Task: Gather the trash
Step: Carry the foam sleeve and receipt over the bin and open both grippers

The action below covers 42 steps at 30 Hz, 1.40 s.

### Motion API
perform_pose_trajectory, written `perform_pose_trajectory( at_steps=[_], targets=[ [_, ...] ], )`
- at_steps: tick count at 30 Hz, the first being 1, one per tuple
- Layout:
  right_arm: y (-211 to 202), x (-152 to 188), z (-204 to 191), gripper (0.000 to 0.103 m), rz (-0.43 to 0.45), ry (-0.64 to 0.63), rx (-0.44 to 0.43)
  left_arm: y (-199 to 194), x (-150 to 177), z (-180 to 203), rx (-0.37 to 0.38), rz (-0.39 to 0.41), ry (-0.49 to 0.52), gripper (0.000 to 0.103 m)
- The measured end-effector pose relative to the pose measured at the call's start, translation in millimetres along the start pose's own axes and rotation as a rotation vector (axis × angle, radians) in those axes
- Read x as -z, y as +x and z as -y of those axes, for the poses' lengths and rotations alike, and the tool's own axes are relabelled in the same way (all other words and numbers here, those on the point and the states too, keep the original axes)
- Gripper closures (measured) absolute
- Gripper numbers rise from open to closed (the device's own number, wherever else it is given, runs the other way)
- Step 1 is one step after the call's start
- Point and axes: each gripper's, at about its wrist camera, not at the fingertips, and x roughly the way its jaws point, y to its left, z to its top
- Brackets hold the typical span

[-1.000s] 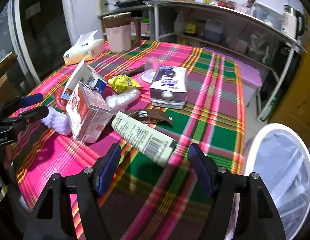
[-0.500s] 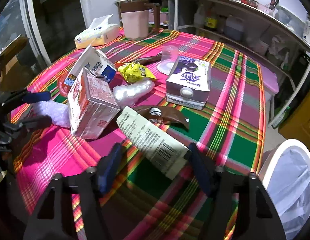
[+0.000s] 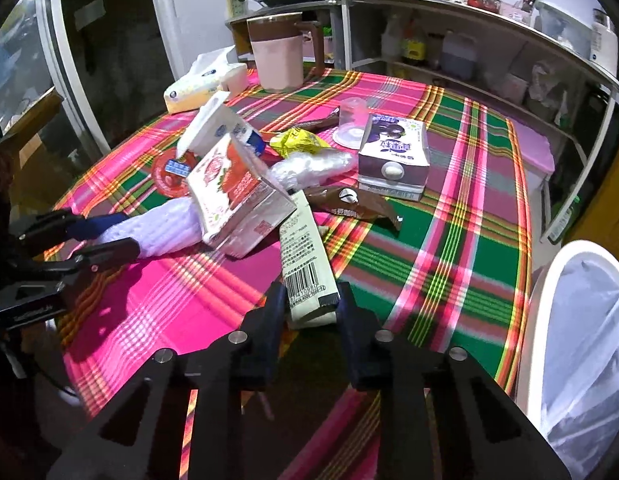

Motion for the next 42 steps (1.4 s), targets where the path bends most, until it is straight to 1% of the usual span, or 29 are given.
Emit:
perform_pose_trajectory(
  at_steps=[1,3,5,9,14,18,22,25,31,37,42],
  targets=[
    [-3,2,-1,0.076,0.005,0.009,-0.002,-2,1,0,0.017,-0.004,-0.015,0.081],
    [-7,6,-2,0.077,0.012,0.022,-0.004,-4,3,2,0.019,-0.004,-0.031,0.088],
    [-11,11,-1,0.077,0.018,0.039,-0.006,-7,5,5,0.020,-0.002,-0.040,0.090],
    [-24,21,0,0.077,0.038,0.075,-0.002,-15,9,11,0.037,0.002,-0.064,0.091],
    [-42,31,3,0.077,0.072,0.116,0.004,-28,12,21,0.051,0.021,-0.066,0.091],
    [-55,39,7,0.077,0.095,0.146,0.014,-39,10,29,0.062,0.042,-0.066,0.091],
    [-71,46,17,0.077,0.128,0.185,0.033,-45,5,39,0.092,0.054,-0.069,0.091],
    [-84,51,28,0.077,0.150,0.220,0.057,-42,-3,54,0.118,0.055,-0.047,0.091],
    [-109,68,60,0.077,0.186,0.308,0.130,-25,-30,101,0.196,0.057,0.037,0.091],
    [-125,88,97,0.076,0.193,0.398,0.213,-3,-54,155,0.275,0.058,0.132,0.091],
    [-131,101,120,0.076,0.182,0.451,0.264,22,-67,194,0.327,0.029,0.184,0.091]
  ],
)
